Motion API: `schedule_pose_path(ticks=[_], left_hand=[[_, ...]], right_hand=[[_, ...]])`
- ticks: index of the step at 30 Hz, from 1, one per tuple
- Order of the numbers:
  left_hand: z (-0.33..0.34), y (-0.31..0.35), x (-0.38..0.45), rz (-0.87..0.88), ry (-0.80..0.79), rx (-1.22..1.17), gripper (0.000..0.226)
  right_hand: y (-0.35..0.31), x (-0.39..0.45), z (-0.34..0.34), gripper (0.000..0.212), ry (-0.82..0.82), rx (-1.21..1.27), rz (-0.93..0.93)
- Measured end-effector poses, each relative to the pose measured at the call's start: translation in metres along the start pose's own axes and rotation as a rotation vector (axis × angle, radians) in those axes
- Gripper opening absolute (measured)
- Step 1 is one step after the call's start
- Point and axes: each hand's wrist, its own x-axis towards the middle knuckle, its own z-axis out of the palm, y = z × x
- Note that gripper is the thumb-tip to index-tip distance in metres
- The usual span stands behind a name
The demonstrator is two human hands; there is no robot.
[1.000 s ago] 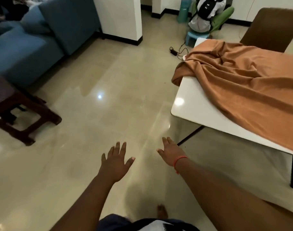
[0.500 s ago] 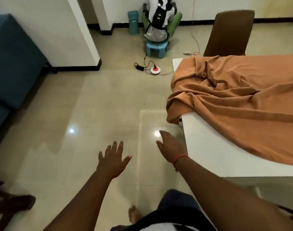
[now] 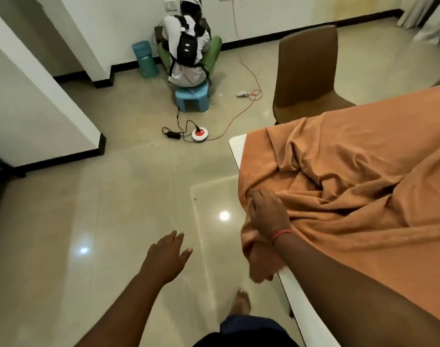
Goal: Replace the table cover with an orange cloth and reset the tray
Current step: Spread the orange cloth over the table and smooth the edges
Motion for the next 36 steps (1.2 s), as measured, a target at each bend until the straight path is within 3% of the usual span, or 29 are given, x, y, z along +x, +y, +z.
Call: schedule_pose_path(ticks=[4,10,15,19,23,26,33,36], left_hand=[[-0.055,0.030,0.081,0.065,0.015,-0.035,0.056],[-0.109,0.119,0.201,0.461,0.071,0.100,0.043],[-0.117,0.205,0.295,0.779,0.015,0.323,0.060],[-0.119,0.233,0.340,0.991,-0.042,0.613,0.069],[-0.127,0.233,0.370,1.352,0.074,0.635,0.036],[-0.128,0.232,0.384,1.528,0.075,0.640,0.028],[-0.134,0.207,0.382,1.583,0.073,0.708,0.017],[-0.138,0.180,0.382,1.499,-0.034,0.744,0.023]], right_hand=[[0.042,0.064,-0.006,0.029,-0.103,0.011,0.270],[0.090,0.085,0.012,0.040,-0.171,0.007,0.516],[0.091,0.069,0.036,0.036,-0.145,-0.130,0.626],[0.077,0.071,0.049,0.035,-0.113,-0.156,0.764],[0.060,0.064,0.059,0.031,-0.051,-0.141,0.969],[0.046,0.050,0.063,0.032,-0.022,-0.153,1.079],[0.029,-0.015,0.055,0.043,0.067,-0.175,1.355],[0.025,-0.049,0.046,0.040,0.159,-0.193,1.398]])
